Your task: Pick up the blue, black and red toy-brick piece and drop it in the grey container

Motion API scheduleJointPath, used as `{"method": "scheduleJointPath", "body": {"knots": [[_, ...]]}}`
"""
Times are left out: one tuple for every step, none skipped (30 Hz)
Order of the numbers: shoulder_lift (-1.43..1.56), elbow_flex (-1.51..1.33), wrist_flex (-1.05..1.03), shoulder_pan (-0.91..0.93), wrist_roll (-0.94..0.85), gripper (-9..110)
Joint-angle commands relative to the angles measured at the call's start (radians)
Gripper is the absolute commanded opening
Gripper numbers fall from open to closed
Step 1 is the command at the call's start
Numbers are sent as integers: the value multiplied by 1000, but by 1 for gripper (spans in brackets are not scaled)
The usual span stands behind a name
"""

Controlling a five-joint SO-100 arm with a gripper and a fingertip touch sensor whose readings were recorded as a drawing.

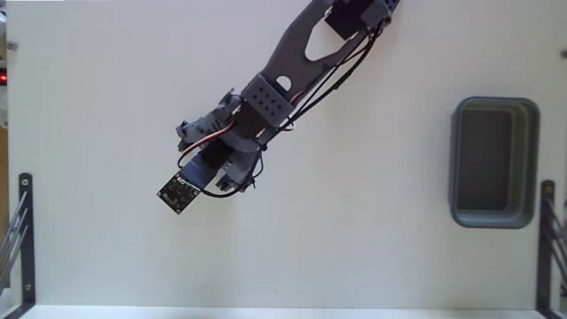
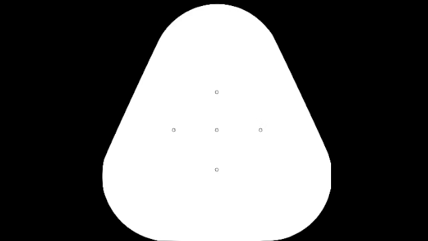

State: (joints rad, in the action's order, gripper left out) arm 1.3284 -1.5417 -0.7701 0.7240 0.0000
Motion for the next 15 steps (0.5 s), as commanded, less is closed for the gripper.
{"method": "scheduleJointPath", "body": {"knots": [[31, -1, 4, 18, 0, 89], [31, -1, 4, 18, 0, 88], [31, -1, 4, 18, 0, 88], [31, -1, 4, 18, 0, 88], [31, -1, 4, 18, 0, 87], [31, -1, 4, 18, 0, 87], [31, -1, 4, 18, 0, 87], [31, -1, 4, 18, 0, 87], [31, -1, 4, 18, 0, 87], [31, -1, 4, 18, 0, 86], [31, -1, 4, 18, 0, 86], [31, -1, 4, 18, 0, 86], [31, -1, 4, 18, 0, 85], [31, -1, 4, 18, 0, 85], [31, -1, 4, 18, 0, 85]]}}
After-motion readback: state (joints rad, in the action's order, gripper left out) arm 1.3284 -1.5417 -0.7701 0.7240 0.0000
